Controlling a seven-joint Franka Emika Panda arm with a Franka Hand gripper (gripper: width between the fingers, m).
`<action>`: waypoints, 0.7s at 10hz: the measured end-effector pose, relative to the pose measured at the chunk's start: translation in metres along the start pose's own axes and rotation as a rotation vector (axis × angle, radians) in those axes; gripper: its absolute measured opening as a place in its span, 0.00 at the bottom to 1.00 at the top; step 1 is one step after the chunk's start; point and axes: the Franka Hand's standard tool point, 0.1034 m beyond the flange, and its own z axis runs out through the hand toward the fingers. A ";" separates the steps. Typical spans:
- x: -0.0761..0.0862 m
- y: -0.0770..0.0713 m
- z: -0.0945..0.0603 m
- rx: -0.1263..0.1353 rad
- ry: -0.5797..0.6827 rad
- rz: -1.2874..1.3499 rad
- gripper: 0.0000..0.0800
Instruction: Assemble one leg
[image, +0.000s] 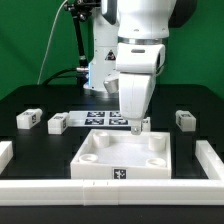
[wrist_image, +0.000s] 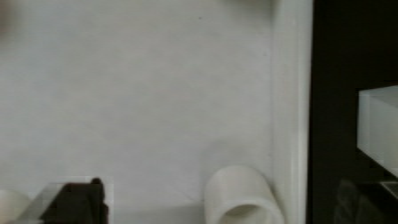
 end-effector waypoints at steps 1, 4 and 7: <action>-0.001 0.000 0.000 0.001 0.000 0.001 0.81; -0.014 -0.011 0.022 -0.016 0.022 -0.059 0.81; -0.018 -0.018 0.043 -0.023 0.041 -0.061 0.81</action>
Offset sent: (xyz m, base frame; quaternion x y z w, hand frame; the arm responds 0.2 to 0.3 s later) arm -0.0377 -0.0143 -0.0404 -0.0254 0.0364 -0.0798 0.9958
